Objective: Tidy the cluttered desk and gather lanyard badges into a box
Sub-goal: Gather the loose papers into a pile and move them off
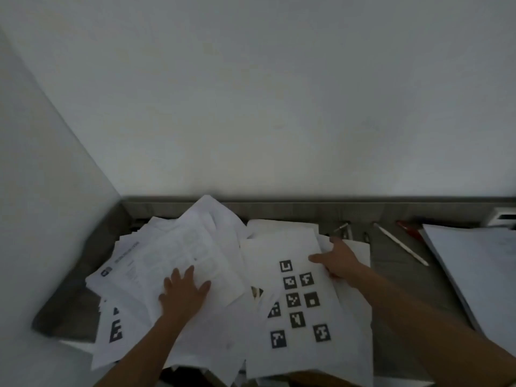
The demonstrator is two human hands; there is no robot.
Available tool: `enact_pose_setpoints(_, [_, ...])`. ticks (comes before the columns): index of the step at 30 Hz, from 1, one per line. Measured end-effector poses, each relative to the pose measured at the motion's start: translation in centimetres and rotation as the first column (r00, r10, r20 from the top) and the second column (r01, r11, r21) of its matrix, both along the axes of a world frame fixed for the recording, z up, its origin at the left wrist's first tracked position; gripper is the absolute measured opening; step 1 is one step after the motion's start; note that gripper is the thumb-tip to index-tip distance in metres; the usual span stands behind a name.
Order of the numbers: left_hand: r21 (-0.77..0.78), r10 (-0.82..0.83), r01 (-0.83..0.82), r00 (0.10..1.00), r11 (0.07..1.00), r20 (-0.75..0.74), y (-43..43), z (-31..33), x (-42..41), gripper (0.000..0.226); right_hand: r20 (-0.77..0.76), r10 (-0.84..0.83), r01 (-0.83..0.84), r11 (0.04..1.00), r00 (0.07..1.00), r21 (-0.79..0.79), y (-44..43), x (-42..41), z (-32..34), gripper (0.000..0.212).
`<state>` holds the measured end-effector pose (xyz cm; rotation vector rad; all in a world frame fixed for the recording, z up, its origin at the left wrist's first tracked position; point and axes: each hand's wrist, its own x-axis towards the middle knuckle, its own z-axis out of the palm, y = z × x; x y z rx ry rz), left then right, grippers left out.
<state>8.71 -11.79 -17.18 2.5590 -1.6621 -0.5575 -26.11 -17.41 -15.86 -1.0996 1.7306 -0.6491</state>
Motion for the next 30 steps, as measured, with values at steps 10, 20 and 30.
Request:
enact_pose_setpoints(10, [0.024, -0.309, 0.309, 0.940, 0.951, 0.145, 0.5, -3.3, 0.5, 0.078, -0.404, 0.037, -0.186, 0.923, 0.914, -0.336, -2.7, 4.5, 7.4, 0.023])
enact_pose_setpoints(20, [-0.344, 0.194, -0.310, 0.923, 0.886, -0.332, -0.5, -0.2, 2.6, 0.046, 0.100, 0.092, -0.003, 0.753, 0.991, -0.658, -6.2, 6.7, 18.3, 0.011])
enact_pose_setpoints(30, [0.059, 0.408, -0.790, 0.250, 0.610, -0.878, -0.4, 2.0, 3.2, 0.016, 0.063, 0.256, -0.247, 0.961, 0.965, -0.127, -7.8, 15.7, 1.6, 0.050])
